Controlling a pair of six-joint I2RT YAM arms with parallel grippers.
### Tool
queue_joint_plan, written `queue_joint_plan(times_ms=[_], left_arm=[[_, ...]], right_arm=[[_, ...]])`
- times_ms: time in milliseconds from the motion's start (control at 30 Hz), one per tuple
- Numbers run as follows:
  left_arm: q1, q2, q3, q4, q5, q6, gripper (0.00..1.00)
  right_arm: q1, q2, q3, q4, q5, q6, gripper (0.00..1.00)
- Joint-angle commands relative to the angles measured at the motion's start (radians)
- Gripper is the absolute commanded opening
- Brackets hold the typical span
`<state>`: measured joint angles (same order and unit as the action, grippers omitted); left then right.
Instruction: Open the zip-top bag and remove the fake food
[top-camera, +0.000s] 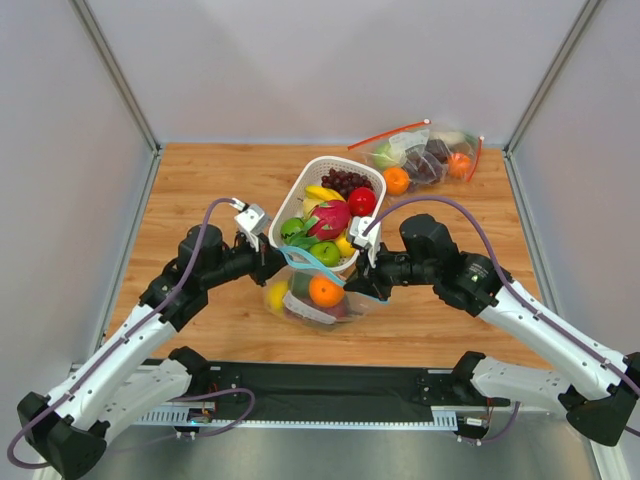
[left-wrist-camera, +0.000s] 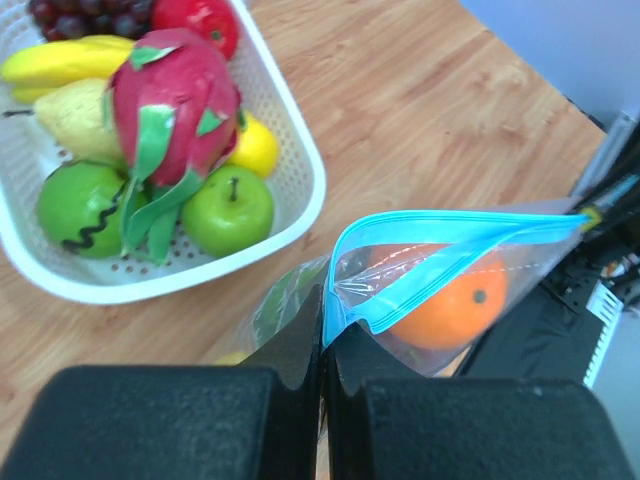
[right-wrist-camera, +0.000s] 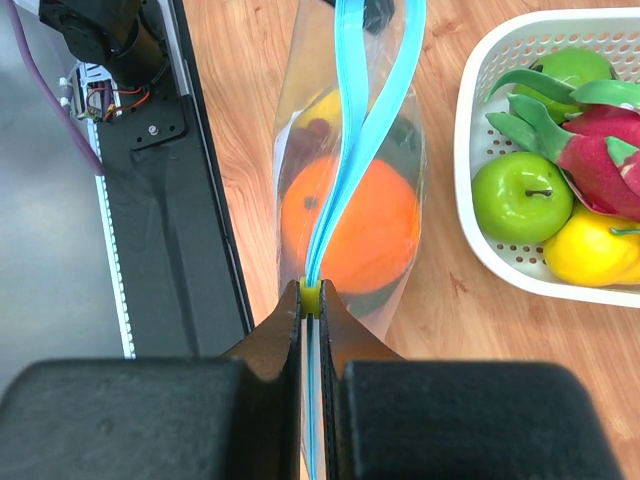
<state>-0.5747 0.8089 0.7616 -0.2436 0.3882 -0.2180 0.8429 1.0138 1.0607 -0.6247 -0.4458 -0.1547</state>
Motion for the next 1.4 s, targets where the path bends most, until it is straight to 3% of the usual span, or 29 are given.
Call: queue_joint_plan(times_ms=[0, 267, 633, 767, 900, 1033, 1067, 1167, 1367], left_arm=[[0.05, -0.03, -0.005, -0.049, -0.196, -0.017, 0.0], [0.088, -0.048, 0.008, -0.154, -0.377, -0.061, 0.0], [0.147, -0.068, 0.004, -0.215, -0.486, -0.121, 0.0], [0.147, -0.071, -0.007, -0.168, -0.39, -0.067, 0.0], [0.148, -0.071, -0.01, -0.103, -0.093, 0.024, 0.0], [0.148, -0.054, 0.004, -0.082, 0.153, 0.072, 0.0], [0.147, -0.051, 0.005, -0.071, 0.202, 0.078, 0.0], [0.147, -0.037, 0.019, -0.072, 0.354, 0.104, 0.0], [0.147, -0.019, 0.033, -0.082, 0.478, 0.121, 0.0]], right_arm=[[-0.002, -0.017, 0.001, -0.033, -0.019, -0.005, 0.0], [-0.002, -0.018, -0.004, -0.049, -0.011, 0.0, 0.0], [-0.002, -0.034, -0.018, -0.067, 0.01, 0.014, 0.0], [-0.002, -0.029, -0.013, -0.073, 0.013, 0.015, 0.0], [-0.002, -0.018, 0.027, -0.084, 0.012, 0.02, 0.02], [-0.004, -0.017, 0.054, -0.07, 0.015, 0.03, 0.21], [-0.002, -0.017, 0.061, -0.064, 0.013, 0.033, 0.33], [-0.002, -0.018, 0.085, -0.04, 0.015, 0.041, 0.53], [-0.002, 0.032, 0.111, 0.054, 0.065, 0.06, 0.69]])
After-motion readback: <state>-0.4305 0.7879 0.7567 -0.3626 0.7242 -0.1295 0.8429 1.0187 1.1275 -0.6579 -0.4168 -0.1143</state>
